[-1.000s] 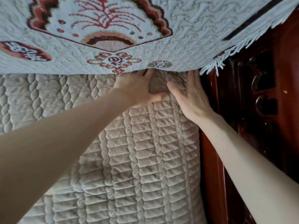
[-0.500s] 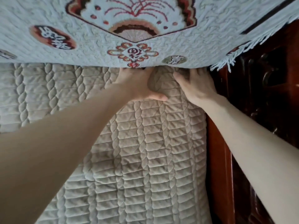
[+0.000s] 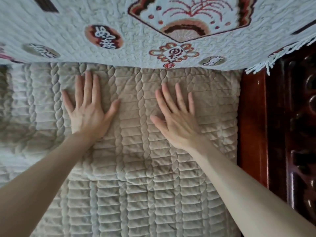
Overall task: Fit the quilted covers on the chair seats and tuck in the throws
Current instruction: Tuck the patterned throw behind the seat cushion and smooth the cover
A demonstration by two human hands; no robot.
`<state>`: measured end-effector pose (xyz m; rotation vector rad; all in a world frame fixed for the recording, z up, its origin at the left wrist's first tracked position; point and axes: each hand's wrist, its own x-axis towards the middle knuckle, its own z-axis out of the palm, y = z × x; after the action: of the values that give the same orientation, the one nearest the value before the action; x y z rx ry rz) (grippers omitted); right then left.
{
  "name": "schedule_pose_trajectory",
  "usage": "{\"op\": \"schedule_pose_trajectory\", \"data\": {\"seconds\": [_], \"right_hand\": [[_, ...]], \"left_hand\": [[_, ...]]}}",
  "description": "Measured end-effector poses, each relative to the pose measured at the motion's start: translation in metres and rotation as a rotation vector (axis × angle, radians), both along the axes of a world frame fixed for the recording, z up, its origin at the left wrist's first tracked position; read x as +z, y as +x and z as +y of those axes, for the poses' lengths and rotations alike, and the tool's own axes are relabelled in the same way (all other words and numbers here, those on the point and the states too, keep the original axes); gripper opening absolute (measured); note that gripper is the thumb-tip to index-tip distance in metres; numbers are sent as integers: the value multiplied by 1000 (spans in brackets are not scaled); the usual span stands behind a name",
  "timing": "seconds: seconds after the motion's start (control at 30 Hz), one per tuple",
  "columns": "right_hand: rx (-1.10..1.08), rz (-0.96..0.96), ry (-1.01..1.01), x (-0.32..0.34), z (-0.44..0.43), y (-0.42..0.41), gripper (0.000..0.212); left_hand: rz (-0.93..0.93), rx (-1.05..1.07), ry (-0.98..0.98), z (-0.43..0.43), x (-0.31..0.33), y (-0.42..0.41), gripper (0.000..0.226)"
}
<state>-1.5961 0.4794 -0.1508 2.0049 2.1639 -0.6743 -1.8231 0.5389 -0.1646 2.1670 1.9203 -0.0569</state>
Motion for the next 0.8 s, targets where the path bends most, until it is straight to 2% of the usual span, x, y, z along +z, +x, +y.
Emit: {"op": "schedule_pose_trajectory", "data": {"seconds": [0.13,0.23,0.33,0.47,0.57,0.67,0.8], "right_hand": [[-40,-57,-9,-8,11,-18,69],[-63,-111,22,-9,9,-25,71],[-65,-61,77,-7,10,-40,70],[84,35,152,-7,22,-86,69],[69,54,190,-12,43,-126,66],[-61,43,356,-22,55,-149,59],[-176,45,579,-34,62,-158,34]], "left_hand": [[44,-47,-17,14,-7,-12,88],[-32,-81,23,14,-6,-21,81],[-97,-85,89,14,1,-56,76],[-78,10,77,15,2,-111,78],[-85,-2,115,26,-2,-136,75],[-87,-46,222,32,-15,-143,63],[-124,-98,422,39,-29,-138,29]]}}
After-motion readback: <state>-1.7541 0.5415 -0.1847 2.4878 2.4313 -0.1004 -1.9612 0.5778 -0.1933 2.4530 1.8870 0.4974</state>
